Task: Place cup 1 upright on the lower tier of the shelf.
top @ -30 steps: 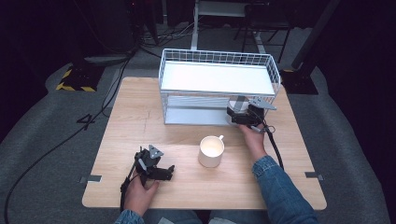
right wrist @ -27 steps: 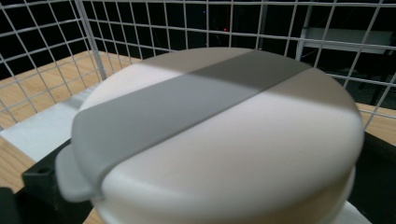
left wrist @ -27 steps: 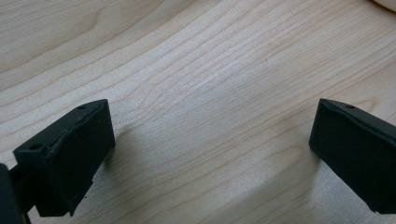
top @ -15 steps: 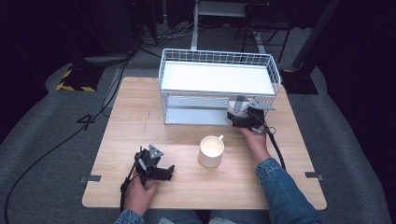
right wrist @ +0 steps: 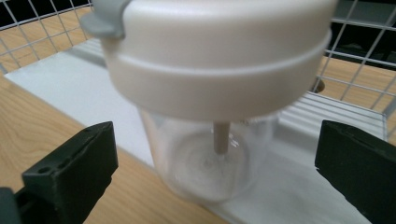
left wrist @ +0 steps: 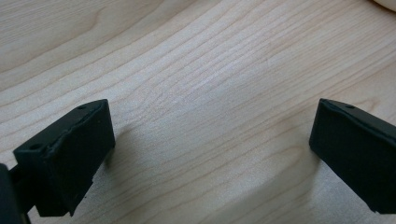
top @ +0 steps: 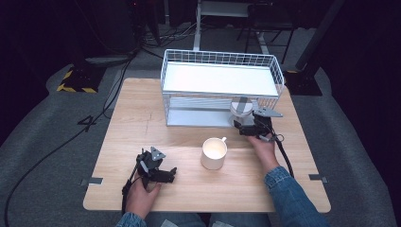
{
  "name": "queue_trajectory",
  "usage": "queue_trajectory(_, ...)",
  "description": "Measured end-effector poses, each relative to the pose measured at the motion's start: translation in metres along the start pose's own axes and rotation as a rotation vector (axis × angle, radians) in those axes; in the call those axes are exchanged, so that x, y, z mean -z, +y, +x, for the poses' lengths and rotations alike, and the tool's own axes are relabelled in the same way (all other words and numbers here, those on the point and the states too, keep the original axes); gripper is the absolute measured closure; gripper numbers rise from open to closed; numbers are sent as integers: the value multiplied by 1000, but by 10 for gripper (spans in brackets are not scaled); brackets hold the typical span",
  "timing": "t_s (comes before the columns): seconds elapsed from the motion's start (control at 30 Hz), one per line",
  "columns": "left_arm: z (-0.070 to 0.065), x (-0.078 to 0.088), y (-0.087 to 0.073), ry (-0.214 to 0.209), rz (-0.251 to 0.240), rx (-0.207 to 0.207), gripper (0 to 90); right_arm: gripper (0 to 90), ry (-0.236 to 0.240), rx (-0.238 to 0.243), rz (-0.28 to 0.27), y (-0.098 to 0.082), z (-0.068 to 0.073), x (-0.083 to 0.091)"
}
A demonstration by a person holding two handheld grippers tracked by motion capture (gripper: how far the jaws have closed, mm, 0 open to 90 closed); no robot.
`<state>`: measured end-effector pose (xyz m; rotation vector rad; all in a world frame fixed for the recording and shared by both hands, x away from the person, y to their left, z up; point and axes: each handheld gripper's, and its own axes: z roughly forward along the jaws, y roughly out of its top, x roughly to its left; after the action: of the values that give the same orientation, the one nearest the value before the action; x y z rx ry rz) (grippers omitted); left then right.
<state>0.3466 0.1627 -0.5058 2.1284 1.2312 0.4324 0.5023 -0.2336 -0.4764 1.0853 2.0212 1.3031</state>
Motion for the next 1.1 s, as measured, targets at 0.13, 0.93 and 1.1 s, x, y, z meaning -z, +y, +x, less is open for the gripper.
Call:
queue_trajectory(0.13,0,0,0,0,0,0,6,0,8,0,30,-2,-1,12)
queue_trajectory(0.93,0,0,0,-5,2,-5,3,0,18,3,89,-26,-5,115)
queue_trajectory(1.1,1,0,0,-9,4,-13,3,0,11,-13,134,-42,-5,133)
